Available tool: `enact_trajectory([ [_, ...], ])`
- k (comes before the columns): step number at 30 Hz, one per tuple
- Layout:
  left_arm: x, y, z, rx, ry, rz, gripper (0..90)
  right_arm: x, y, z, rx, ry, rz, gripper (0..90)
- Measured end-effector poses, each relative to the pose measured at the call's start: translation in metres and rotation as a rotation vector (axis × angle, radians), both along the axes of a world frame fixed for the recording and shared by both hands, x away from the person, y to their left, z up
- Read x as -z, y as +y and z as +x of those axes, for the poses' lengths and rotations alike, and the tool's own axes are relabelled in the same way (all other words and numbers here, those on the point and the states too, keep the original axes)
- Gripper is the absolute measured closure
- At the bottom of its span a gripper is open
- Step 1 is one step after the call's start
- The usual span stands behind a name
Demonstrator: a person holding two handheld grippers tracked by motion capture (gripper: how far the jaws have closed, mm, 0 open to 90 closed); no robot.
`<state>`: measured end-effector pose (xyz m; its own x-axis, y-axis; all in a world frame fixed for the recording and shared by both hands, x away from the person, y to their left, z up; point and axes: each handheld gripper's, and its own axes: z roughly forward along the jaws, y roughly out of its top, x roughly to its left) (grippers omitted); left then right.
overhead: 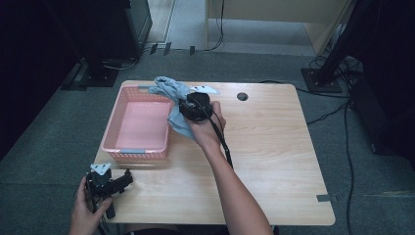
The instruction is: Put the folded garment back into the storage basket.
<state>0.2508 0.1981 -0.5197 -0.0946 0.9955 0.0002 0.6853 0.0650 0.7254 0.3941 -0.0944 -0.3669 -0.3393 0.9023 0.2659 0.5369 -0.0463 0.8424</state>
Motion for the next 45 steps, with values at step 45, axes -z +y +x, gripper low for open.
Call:
enact_trajectory([
  [45,0.0,0.0,-0.001,0.013,-0.003,0.001,8.3,-0.002,0.083,0.014,-0.084,0.037,0.064,67.4],
])
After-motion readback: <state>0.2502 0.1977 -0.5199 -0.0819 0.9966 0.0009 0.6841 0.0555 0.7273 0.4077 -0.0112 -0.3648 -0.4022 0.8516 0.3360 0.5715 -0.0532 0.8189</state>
